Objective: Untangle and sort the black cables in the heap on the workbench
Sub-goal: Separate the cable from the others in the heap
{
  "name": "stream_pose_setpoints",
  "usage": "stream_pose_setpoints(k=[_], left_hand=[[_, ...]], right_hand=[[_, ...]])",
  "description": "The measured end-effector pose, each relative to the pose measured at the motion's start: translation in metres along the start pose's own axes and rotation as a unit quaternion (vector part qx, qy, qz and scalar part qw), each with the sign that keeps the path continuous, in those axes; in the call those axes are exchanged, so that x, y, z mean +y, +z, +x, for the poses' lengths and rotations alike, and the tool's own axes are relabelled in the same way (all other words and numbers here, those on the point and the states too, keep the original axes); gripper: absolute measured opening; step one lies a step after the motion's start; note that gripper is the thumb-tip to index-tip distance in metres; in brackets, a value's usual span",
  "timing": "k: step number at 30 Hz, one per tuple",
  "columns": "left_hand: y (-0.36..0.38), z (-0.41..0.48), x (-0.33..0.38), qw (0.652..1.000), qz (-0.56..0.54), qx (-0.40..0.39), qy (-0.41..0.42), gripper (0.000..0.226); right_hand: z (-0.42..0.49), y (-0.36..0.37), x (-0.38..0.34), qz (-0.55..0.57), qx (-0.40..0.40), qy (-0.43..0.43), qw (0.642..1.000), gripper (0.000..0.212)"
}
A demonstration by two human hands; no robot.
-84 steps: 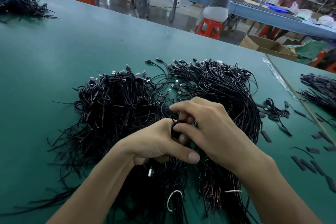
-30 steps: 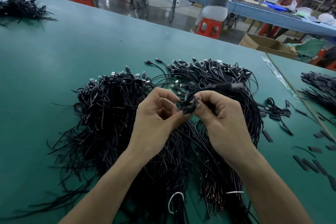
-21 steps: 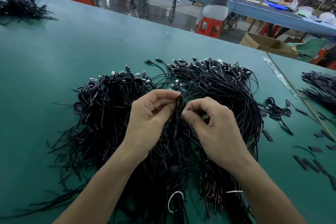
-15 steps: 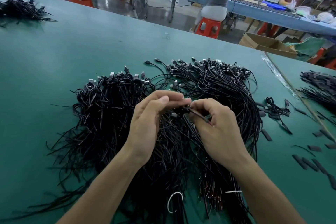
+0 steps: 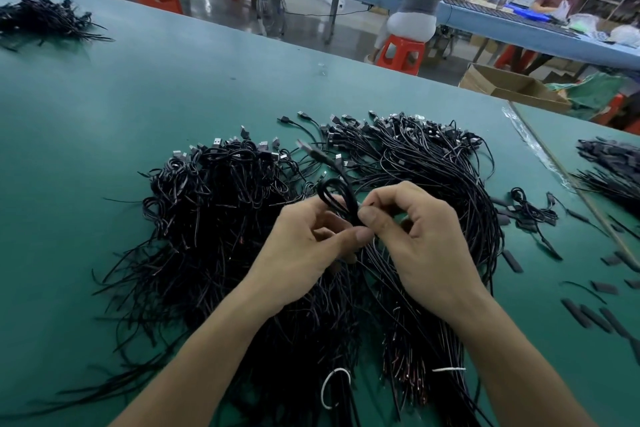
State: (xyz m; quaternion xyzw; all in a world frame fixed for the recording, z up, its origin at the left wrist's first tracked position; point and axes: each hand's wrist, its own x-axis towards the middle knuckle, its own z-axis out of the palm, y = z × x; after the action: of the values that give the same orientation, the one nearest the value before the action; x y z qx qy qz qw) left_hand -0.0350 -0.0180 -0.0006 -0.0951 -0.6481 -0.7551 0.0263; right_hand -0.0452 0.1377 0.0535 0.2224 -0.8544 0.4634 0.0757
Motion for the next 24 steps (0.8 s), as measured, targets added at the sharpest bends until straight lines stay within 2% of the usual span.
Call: stream_pose_setpoints(k=[2,4,6,8,11,13,15,18,21,24], left_hand=[[0.0,0.0,-0.003,0.999,0.026,-0.004,0.018,0.013],[-0.002,0.0,-0.005,0.996,0.072,0.018,0.045,0.015],[-0.005,0.001,-0.007,0.986,0.133,0.043,0.093,0.033],[-0.006,0.001,-0.009,0.961,0.213,0.066,0.164,0.05],[-0.009,0.003,-0.01,0.91,0.304,0.099,0.264,0.04],[-0.013,0.004,-0.008,0.91,0.302,0.08,0.273,0.029],[-0.016,0.004,-0.005,0.928,0.29,0.06,0.227,0.027],[-0.029,0.007,-0.005,0.94,0.298,0.125,0.104,0.024],[-0.057,0.012,-0.008,0.917,0.313,0.245,0.044,0.023],[-0.08,0.012,-0.009,0.883,0.328,0.336,0.022,0.023]], right_hand=[[-0.001,0.003,0.002,0.0,0.011,0.008,1.0,0.016],[-0.003,0.007,0.005,0.002,0.018,0.022,1.0,0.016],[-0.002,0.01,0.007,0.036,0.004,0.045,0.998,0.012],[-0.002,0.012,0.007,0.136,-0.022,0.07,0.988,0.013],[-0.004,0.014,0.009,0.286,-0.038,0.124,0.949,0.022],[-0.003,0.016,0.011,0.318,-0.043,0.15,0.935,0.026],[-0.001,0.018,0.017,0.265,-0.04,0.16,0.95,0.021],[0.001,0.014,0.036,0.084,-0.034,0.174,0.981,0.012],[-0.002,0.008,0.062,-0.112,-0.05,0.189,0.974,0.013],[-0.008,0.013,0.078,-0.192,-0.087,0.206,0.956,0.024]])
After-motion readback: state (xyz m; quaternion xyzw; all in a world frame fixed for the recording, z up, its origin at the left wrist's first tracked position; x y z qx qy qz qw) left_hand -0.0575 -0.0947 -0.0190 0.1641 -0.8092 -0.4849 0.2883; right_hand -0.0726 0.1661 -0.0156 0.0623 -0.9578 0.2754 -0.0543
